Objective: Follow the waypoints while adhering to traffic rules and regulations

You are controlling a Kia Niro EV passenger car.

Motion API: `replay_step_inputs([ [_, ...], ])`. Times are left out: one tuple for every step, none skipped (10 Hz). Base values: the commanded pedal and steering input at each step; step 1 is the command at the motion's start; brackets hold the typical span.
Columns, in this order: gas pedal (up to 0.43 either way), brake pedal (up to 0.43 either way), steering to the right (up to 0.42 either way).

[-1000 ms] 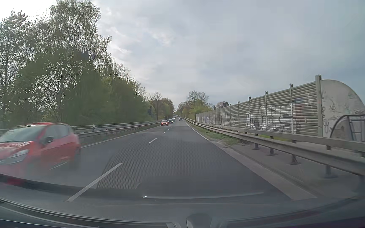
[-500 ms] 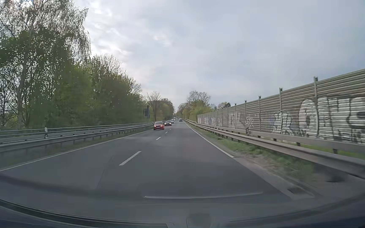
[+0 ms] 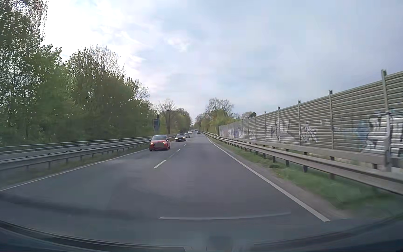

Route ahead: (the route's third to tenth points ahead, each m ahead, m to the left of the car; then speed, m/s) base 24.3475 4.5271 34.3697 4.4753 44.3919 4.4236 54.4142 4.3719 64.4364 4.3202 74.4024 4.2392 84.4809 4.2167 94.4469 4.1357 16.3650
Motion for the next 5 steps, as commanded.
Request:
replay_step_inputs([
  [0.059, 0.000, -0.003],
  [0.059, 0.000, -0.003],
  [0.059, 0.000, -0.003],
  [0.059, 0.000, -0.003],
  [0.059, 0.000, -0.003],
])
